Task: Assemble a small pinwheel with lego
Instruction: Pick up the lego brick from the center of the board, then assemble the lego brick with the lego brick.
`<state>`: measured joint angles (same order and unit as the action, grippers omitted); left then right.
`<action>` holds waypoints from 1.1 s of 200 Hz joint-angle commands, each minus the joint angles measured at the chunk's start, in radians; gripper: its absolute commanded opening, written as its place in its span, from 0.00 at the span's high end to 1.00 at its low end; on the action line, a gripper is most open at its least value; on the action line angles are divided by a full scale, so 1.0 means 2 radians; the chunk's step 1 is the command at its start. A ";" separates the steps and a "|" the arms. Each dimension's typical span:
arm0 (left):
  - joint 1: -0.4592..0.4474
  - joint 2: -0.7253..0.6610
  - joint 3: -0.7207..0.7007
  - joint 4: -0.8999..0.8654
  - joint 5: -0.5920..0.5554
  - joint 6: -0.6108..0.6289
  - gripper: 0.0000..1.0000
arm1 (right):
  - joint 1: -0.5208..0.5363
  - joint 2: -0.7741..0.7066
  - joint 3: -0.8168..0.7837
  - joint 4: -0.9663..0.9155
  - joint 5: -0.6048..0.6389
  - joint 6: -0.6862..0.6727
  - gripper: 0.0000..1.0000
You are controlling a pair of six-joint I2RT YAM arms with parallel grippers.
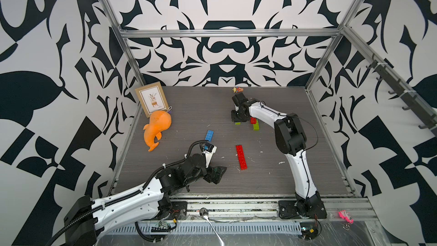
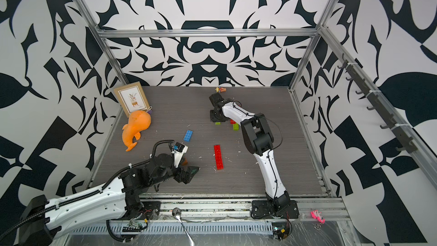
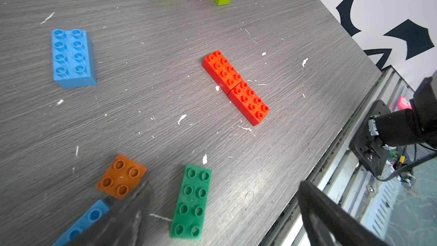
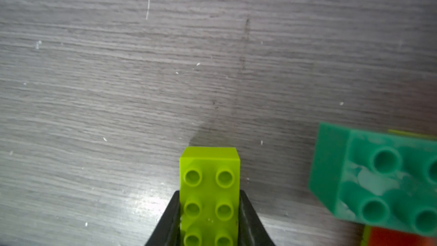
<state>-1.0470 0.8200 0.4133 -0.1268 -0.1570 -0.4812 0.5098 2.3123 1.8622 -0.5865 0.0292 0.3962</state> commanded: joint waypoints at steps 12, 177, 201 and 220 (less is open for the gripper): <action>0.000 0.003 0.003 0.025 0.004 -0.008 0.00 | 0.009 -0.081 -0.040 0.010 0.010 -0.005 0.90; 0.033 0.045 -0.010 0.129 0.190 -0.041 0.00 | 0.162 -0.533 -0.537 0.075 0.051 0.106 1.00; 0.039 0.060 -0.006 0.132 0.198 -0.033 0.00 | 0.165 -0.496 -0.531 0.087 0.053 0.109 1.00; 0.043 0.061 -0.011 0.132 0.200 -0.026 0.01 | 0.167 -0.474 -0.537 0.108 0.055 0.114 1.00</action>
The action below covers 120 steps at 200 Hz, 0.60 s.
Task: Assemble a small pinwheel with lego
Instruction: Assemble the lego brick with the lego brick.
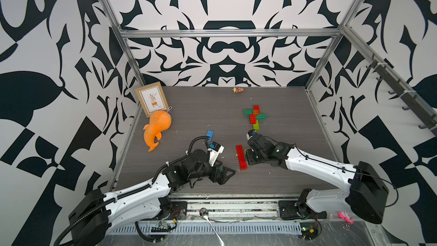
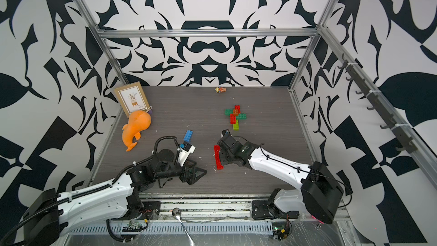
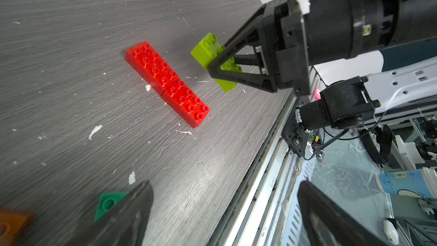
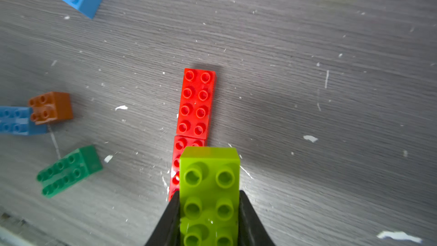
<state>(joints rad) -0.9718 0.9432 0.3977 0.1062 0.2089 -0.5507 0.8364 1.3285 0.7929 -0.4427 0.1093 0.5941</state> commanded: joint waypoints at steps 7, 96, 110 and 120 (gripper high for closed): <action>0.006 -0.001 -0.005 0.015 0.015 0.011 0.00 | 0.004 0.025 -0.004 0.042 0.014 0.017 1.00; 0.013 0.015 -0.007 0.022 0.023 0.015 0.00 | 0.013 0.084 0.020 0.059 0.028 0.019 1.00; 0.013 0.015 -0.009 0.022 0.021 0.015 0.00 | 0.014 0.087 0.021 0.061 0.025 0.019 1.00; 0.013 0.015 -0.009 0.022 0.021 0.015 0.00 | 0.014 0.087 0.022 0.059 0.026 0.020 1.00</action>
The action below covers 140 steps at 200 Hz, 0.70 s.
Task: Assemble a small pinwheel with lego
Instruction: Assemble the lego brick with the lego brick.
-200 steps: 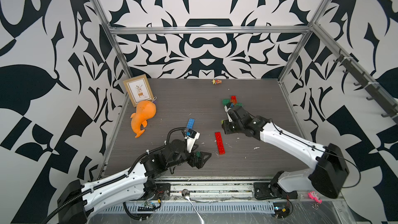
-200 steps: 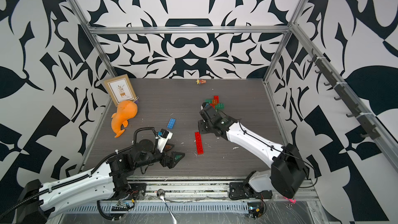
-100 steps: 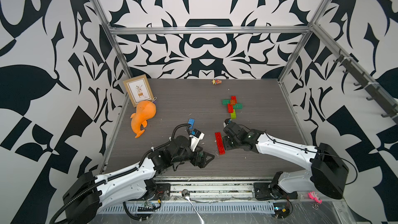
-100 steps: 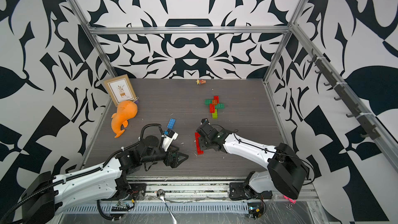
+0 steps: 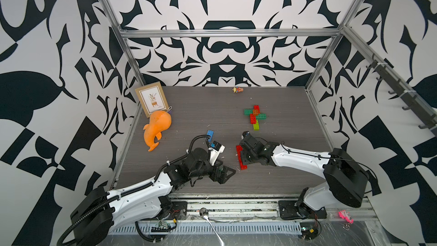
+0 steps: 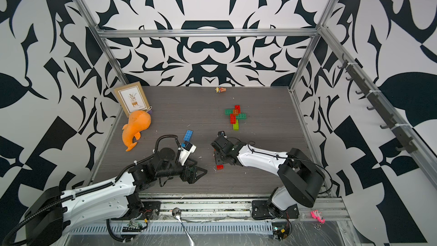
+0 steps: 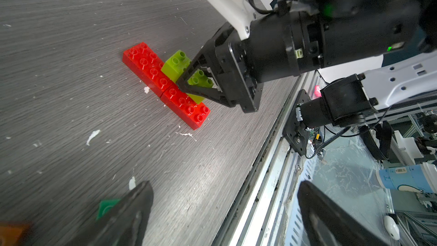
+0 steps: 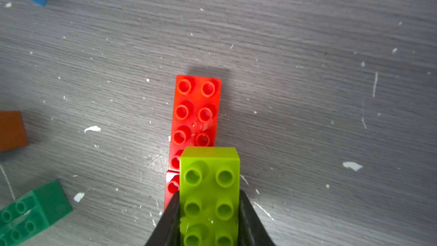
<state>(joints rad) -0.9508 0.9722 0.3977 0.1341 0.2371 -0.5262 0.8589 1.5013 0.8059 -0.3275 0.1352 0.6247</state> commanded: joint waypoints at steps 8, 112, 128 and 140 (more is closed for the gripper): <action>0.002 0.001 -0.008 0.009 0.007 0.002 0.00 | 0.003 0.000 0.017 0.002 0.013 0.004 1.00; 0.002 -0.001 -0.009 0.012 0.009 0.001 0.00 | 0.003 0.020 0.024 -0.001 0.022 0.004 1.00; 0.002 -0.002 -0.010 0.012 0.009 0.002 0.00 | 0.004 0.021 0.020 0.003 0.022 0.005 1.00; 0.002 -0.002 -0.009 0.012 0.008 0.001 0.00 | 0.005 0.024 0.021 0.003 0.021 0.006 1.00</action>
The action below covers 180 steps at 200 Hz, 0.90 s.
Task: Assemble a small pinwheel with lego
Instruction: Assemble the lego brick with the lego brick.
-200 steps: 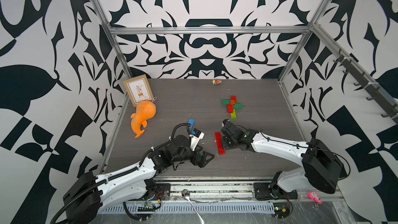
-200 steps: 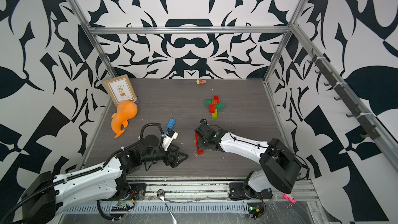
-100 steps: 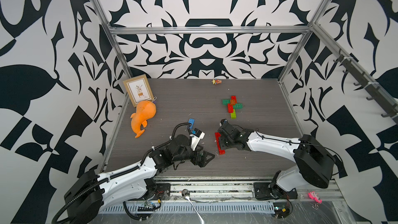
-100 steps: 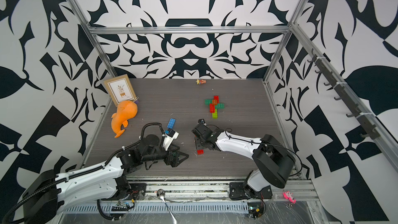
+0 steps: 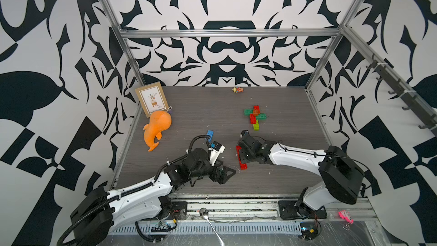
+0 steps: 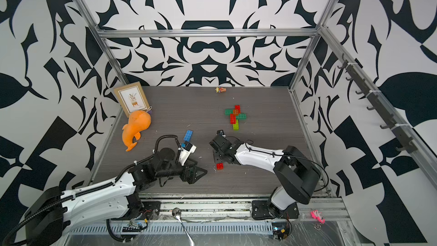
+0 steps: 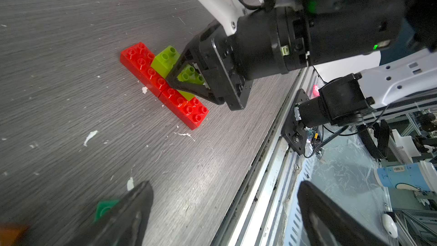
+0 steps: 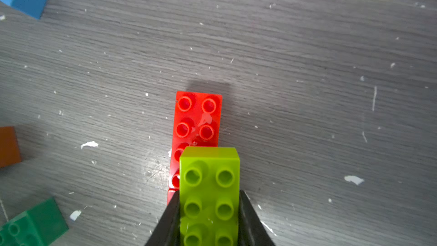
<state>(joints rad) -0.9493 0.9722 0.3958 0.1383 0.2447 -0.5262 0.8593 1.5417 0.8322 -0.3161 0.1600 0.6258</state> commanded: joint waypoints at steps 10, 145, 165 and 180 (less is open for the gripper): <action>0.001 -0.001 -0.008 0.010 0.005 0.002 0.00 | 0.005 0.005 0.008 -0.003 0.012 0.006 1.00; 0.001 0.001 -0.008 0.010 0.000 0.001 0.00 | 0.018 0.023 -0.022 0.000 0.047 0.037 1.00; 0.001 0.000 -0.008 0.010 -0.001 0.000 0.00 | 0.018 0.029 -0.020 -0.004 0.052 0.042 1.00; 0.001 -0.001 -0.008 0.008 -0.004 0.001 0.00 | 0.020 0.031 -0.019 -0.009 0.058 0.048 1.00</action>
<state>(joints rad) -0.9489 0.9718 0.3878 0.1387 0.2440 -0.5262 0.8959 1.5551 0.8188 -0.2874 0.2550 0.6868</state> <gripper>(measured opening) 0.996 0.333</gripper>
